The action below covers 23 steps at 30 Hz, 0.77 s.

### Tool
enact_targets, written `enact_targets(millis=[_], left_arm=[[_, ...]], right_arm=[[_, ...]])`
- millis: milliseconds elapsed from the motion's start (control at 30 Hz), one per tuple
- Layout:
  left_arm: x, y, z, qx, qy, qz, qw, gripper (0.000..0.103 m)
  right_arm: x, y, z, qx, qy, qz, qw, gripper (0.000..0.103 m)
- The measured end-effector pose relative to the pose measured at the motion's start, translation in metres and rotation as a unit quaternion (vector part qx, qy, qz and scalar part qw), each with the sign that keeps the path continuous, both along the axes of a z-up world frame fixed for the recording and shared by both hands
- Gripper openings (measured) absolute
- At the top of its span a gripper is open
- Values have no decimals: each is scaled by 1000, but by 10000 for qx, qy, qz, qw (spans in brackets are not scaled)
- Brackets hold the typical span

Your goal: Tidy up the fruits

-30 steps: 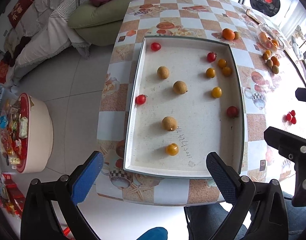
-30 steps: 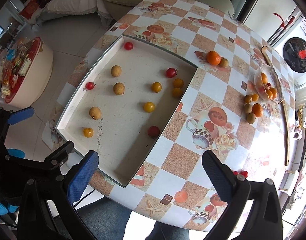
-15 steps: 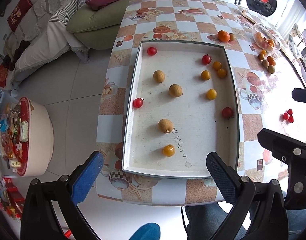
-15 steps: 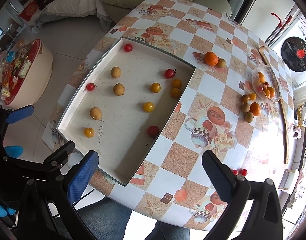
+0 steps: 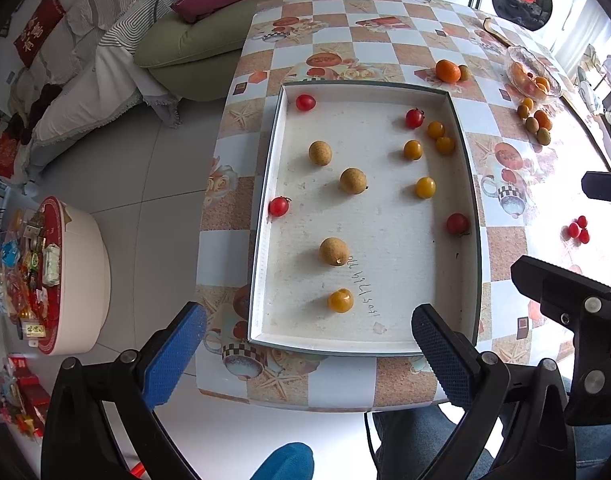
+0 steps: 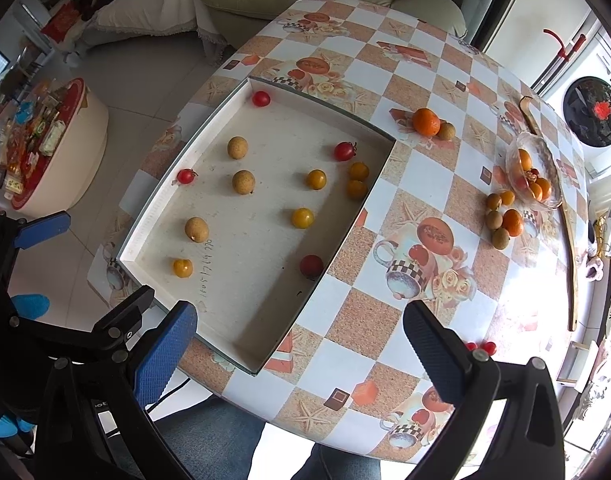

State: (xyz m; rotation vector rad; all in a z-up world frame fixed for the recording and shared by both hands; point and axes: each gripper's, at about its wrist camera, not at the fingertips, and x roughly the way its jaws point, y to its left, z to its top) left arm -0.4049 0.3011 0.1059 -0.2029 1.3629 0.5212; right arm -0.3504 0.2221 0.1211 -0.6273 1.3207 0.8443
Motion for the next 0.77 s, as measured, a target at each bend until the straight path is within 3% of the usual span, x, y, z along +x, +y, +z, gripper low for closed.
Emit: enact_targets(millis=[567,767], left_arm=[[6,1,-10,-71,135,-23,9999,103],[8,0,-7,30,4,-101,9999,103]], right_arm=[[3,5,-7,-2,100,-33,9999,103],[6,4,-9,-8,132,-66,9999,103]])
